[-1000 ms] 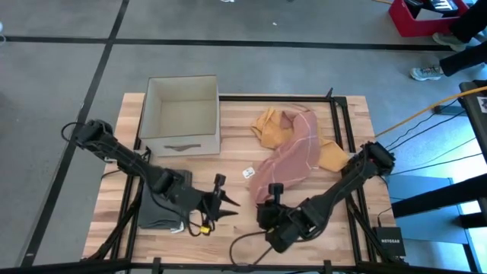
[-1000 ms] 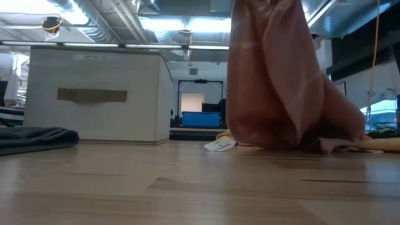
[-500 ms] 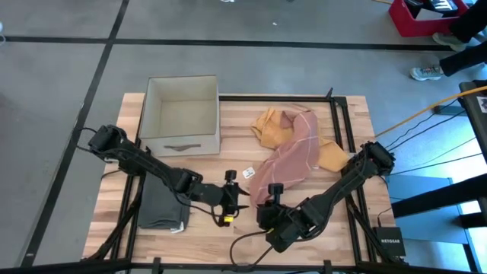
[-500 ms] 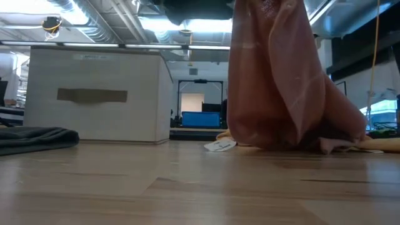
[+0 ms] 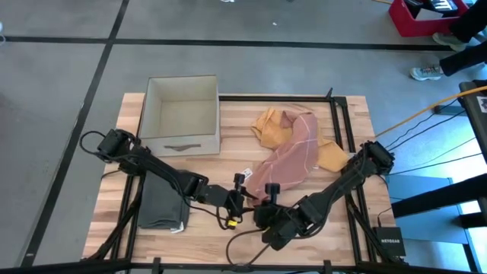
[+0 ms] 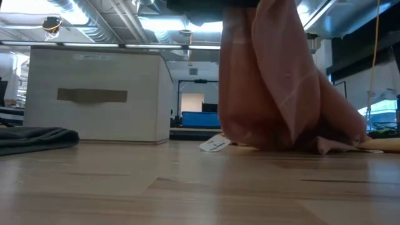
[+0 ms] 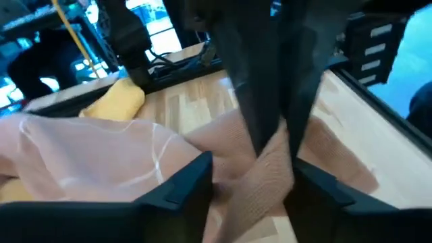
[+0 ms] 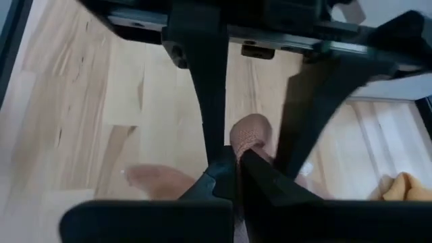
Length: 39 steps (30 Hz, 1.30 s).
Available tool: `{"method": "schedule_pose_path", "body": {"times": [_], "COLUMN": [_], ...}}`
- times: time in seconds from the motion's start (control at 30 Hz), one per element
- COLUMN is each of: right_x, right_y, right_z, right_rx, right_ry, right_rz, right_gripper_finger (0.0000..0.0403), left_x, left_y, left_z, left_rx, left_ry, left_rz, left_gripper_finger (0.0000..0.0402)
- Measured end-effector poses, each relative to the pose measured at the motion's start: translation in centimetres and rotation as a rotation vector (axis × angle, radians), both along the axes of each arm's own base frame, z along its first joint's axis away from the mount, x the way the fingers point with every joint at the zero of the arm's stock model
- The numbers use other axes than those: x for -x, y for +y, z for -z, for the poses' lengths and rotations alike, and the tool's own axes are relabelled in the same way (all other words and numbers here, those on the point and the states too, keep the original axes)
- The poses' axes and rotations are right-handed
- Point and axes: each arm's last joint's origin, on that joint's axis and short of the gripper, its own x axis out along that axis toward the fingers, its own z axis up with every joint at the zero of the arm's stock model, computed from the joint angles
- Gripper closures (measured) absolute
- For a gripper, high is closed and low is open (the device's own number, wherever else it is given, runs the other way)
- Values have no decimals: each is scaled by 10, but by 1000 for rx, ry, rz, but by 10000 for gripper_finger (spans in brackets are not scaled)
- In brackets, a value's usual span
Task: Fold towel
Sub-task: Fold the light orange towel
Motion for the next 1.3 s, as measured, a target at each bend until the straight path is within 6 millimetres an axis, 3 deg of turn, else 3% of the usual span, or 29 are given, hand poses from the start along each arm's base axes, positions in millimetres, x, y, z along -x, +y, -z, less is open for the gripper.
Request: {"method": "schedule_pose_path", "body": {"times": [0.17,0.23,0.37,0.53,0.73,0.93,1.13,1.3], "right_x": [-1,1,14,48,80,102,101,75], "right_y": [-2,-2,5,23,28,12,-6,0], "right_z": [1,2,4,20,61,100,123,122], "right_rx": [-31,-28,-56,3,126,161,119,71], "right_ry": [16,33,134,233,217,134,115,37], "right_rz": [10,4,-39,-37,19,206,297,148], "right_gripper_finger": [359,339,299,270,265,265,265,264], "left_x": [4,8,21,33,40,56,72,71], "left_y": [1,5,14,20,16,15,26,38], "left_z": [4,5,3,-6,-43,-94,-129,-129], "left_rx": [-74,-98,-129,-100,51,201,253,209], "left_ry": [61,118,223,263,77,-155,-304,-296], "left_rz": [1,-36,-153,-247,-249,-213,-212,-243], "left_gripper_finger": [367,390,391,396,399,396,396,399]}}
